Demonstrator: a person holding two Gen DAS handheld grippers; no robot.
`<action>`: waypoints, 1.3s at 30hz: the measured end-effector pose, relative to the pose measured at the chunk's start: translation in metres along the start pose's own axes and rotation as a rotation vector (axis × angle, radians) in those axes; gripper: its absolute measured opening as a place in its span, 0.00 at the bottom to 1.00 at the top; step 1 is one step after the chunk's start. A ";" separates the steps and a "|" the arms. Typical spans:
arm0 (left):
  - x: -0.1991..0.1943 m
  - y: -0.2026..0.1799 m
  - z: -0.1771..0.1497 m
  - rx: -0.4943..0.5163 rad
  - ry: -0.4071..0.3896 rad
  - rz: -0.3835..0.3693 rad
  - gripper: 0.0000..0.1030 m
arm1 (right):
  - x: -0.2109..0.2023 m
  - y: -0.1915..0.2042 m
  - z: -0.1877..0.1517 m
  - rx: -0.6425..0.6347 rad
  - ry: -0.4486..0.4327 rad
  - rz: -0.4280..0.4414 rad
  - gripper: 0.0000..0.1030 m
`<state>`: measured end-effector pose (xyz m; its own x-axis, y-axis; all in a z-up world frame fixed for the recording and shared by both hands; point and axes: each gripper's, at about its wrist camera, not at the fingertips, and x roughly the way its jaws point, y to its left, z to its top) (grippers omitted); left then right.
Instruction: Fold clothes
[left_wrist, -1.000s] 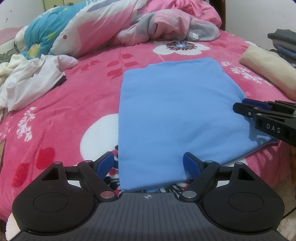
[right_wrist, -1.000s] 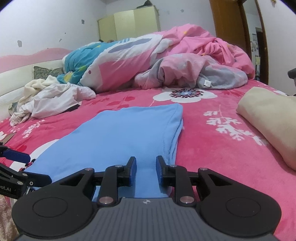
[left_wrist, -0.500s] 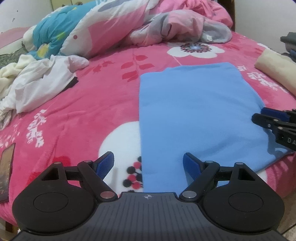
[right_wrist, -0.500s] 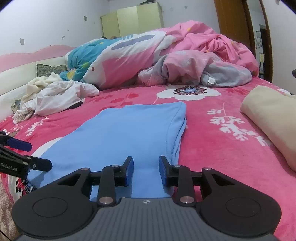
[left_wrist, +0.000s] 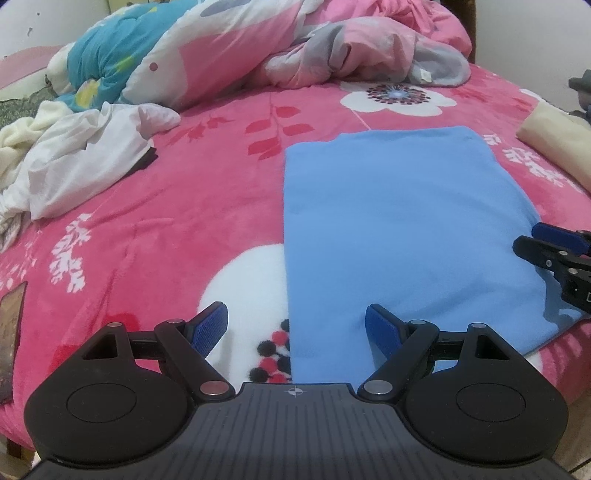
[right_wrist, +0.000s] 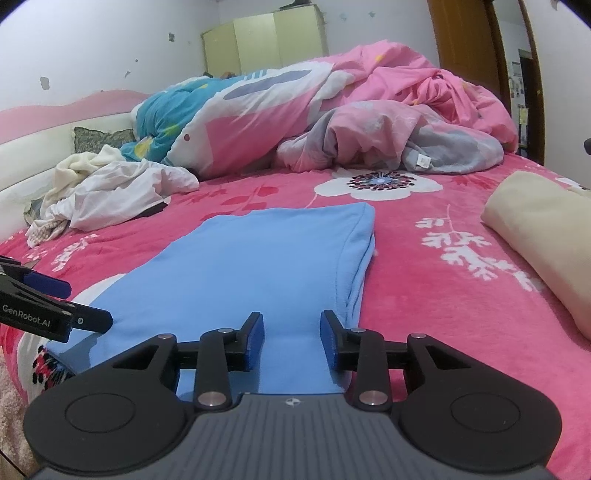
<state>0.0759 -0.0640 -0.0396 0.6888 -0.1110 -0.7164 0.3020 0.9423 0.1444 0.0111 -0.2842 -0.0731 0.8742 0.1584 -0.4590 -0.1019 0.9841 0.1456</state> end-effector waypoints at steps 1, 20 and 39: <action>0.000 0.000 0.000 0.000 0.001 0.000 0.81 | 0.000 0.001 0.000 -0.001 -0.001 -0.002 0.35; 0.001 -0.001 -0.001 0.004 0.001 0.008 0.81 | -0.001 0.003 -0.003 -0.003 -0.013 -0.012 0.37; 0.007 0.048 -0.002 -0.227 -0.044 -0.192 0.82 | -0.014 -0.037 0.020 0.242 -0.012 0.102 0.42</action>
<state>0.0939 -0.0187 -0.0391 0.6630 -0.3028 -0.6846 0.2776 0.9488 -0.1507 0.0123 -0.3248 -0.0549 0.8711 0.2530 -0.4210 -0.0743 0.9152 0.3961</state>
